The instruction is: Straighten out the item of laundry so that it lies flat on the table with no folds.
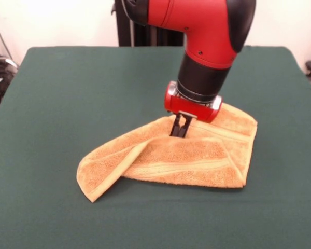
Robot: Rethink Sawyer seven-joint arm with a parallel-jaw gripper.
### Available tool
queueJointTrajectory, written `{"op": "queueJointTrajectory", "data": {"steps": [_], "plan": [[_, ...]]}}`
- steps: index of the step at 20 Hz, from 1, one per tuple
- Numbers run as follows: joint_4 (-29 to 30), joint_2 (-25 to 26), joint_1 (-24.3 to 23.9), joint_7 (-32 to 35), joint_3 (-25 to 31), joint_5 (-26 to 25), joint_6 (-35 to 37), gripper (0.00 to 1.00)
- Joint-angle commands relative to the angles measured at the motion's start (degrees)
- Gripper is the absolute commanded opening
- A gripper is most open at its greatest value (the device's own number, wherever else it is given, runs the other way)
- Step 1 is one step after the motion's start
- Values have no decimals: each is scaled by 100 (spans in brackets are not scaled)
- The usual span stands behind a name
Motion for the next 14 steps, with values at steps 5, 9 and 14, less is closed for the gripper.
{"op": "queueJointTrajectory", "data": {"steps": [5,9,14], "plan": [[-470,419,-64,288,558,211,684,0],[-645,463,-84,299,561,250,840,0],[-1078,694,-123,321,541,241,848,0]]}}
